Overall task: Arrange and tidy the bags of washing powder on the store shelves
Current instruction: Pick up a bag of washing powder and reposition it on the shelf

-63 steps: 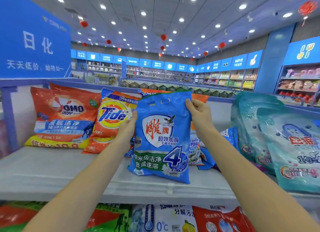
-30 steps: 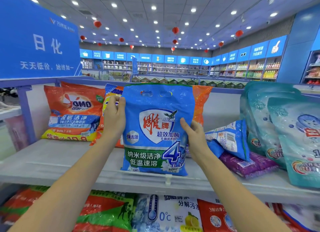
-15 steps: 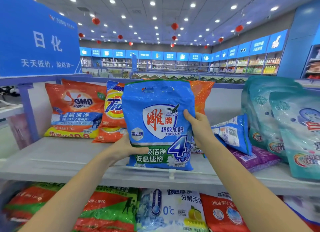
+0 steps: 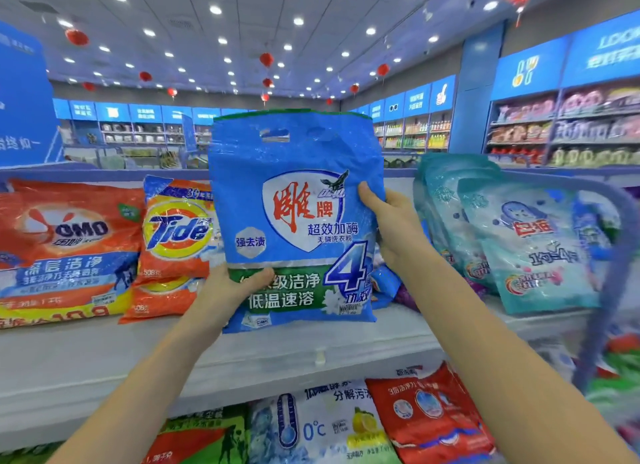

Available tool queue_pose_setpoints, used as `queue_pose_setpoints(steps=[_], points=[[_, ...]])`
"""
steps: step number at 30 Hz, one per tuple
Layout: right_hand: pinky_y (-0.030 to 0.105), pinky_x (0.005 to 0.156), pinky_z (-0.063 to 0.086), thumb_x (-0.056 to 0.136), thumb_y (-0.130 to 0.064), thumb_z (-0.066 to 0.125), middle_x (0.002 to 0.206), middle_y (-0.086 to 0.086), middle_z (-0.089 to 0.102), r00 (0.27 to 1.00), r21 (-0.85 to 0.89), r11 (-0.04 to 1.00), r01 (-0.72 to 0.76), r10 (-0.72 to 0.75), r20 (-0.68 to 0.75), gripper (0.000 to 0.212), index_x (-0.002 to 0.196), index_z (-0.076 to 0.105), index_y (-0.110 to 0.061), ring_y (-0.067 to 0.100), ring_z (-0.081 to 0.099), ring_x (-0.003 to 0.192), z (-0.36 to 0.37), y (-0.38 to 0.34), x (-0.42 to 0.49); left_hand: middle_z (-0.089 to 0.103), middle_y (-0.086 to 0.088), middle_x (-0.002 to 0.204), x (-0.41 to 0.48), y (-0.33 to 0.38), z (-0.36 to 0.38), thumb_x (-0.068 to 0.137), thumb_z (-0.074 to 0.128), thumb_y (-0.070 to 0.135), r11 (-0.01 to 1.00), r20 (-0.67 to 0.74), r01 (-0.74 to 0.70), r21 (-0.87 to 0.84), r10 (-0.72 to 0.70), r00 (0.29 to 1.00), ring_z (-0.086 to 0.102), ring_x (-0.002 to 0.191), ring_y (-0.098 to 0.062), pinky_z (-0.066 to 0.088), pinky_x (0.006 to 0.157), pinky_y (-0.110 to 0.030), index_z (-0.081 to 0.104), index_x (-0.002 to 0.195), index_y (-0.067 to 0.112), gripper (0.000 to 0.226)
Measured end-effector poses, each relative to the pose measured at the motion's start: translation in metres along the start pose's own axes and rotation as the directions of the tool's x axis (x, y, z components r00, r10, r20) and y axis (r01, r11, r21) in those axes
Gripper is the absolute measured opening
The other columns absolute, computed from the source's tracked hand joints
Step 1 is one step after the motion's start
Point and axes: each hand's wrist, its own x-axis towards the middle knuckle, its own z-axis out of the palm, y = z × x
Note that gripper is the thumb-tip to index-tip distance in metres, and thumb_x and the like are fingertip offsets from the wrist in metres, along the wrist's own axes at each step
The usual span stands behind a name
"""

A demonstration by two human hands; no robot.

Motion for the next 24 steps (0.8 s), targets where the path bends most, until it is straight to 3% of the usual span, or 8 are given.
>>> queue_pose_setpoints(steps=[7,9,11,14,17,20,22,24], points=[[0.027,0.063,0.056,0.094,-0.020,0.055,0.082,0.002,0.073,0.979,-0.043,0.999,0.010,-0.018,-0.204,0.016,0.089,0.066,-0.009,0.014,0.069,0.070,-0.071,-0.030,-0.034,0.075,-0.003,0.090,-0.002,0.000,0.075,0.023,0.085,0.068,0.994,0.145,-0.034,-0.108,0.050,0.988,0.072,0.082,-0.021,0.057,0.064,-0.027,0.068,0.096,0.017,0.090],[0.027,0.061,0.056,0.094,-0.020,0.055,0.083,0.002,0.073,0.962,-0.087,0.996,0.019,-0.042,-0.271,0.016,0.090,0.066,-0.009,0.014,0.070,0.070,-0.102,-0.038,-0.049,0.075,-0.001,0.087,-0.003,-0.001,0.107,0.029,0.086,0.065,0.993,0.189,-0.023,-0.117,0.045,0.981,0.072,0.081,-0.019,0.057,0.067,-0.030,0.070,0.089,0.023,0.075],[0.029,0.066,0.057,0.094,-0.021,0.055,0.082,0.000,0.074,0.940,-0.132,0.991,0.029,-0.072,-0.334,0.016,0.089,0.067,-0.011,0.015,0.070,0.073,-0.135,-0.047,-0.065,0.075,0.000,0.086,-0.005,-0.002,0.142,0.053,0.088,0.044,0.988,0.221,-0.002,-0.154,0.037,0.975,0.071,0.083,-0.023,0.056,0.071,-0.035,0.070,0.088,0.023,0.045],[0.037,0.077,0.056,0.090,-0.026,0.058,0.083,-0.003,0.074,0.919,-0.191,0.981,0.029,-0.101,-0.380,0.014,0.089,0.067,-0.015,0.017,0.070,0.078,-0.188,-0.063,-0.091,0.075,0.002,0.077,-0.007,-0.010,0.200,0.076,0.071,0.012,0.983,0.257,0.048,-0.176,-0.002,0.966,0.071,0.069,-0.015,0.058,0.058,-0.026,0.062,0.091,0.017,0.018],[0.038,0.084,0.054,0.064,-0.050,0.070,0.094,-0.009,0.074,0.912,-0.249,0.969,0.003,-0.105,-0.398,0.044,0.099,0.067,-0.023,0.013,0.069,0.090,-0.249,-0.078,-0.121,0.074,0.002,0.071,-0.015,-0.015,0.261,0.079,0.069,0.005,0.977,0.304,0.087,-0.196,-0.024,0.952,0.068,0.058,-0.008,0.054,0.051,-0.019,0.062,0.085,0.015,0.014],[0.035,0.088,0.049,0.045,-0.076,0.074,0.116,-0.015,0.066,0.919,-0.358,0.933,-0.044,-0.103,-0.380,0.073,0.109,0.064,-0.041,0.009,0.060,0.110,-0.311,-0.082,-0.157,0.073,0.005,0.068,-0.024,-0.020,0.325,0.076,0.073,0.004,0.969,0.336,0.103,-0.224,-0.022,0.941,0.068,0.061,-0.008,0.052,0.053,-0.016,0.063,0.084,0.014,0.016],[0.024,0.077,0.049,0.033,-0.080,0.074,0.105,-0.021,0.068,0.918,-0.371,0.925,-0.080,-0.076,-0.389,0.078,0.101,0.063,-0.043,0.000,0.064,0.098,-0.355,-0.081,-0.181,0.074,0.003,0.072,-0.030,-0.025,0.372,0.069,0.081,0.008,0.958,0.355,0.139,-0.251,-0.042,0.934,0.069,0.065,-0.011,0.053,0.055,-0.019,0.065,0.089,0.010,0.027],[0.023,0.071,0.052,0.031,-0.080,0.075,0.101,-0.018,0.070,0.921,-0.361,0.921,-0.149,-0.003,-0.389,0.088,0.106,0.057,-0.038,0.003,0.067,0.091,-0.398,-0.077,-0.202,0.074,0.000,0.074,-0.036,-0.026,0.419,0.066,0.082,0.009,0.943,0.357,0.185,-0.276,-0.078,0.931,0.069,0.063,-0.010,0.053,0.055,-0.020,0.066,0.093,0.006,0.031]])
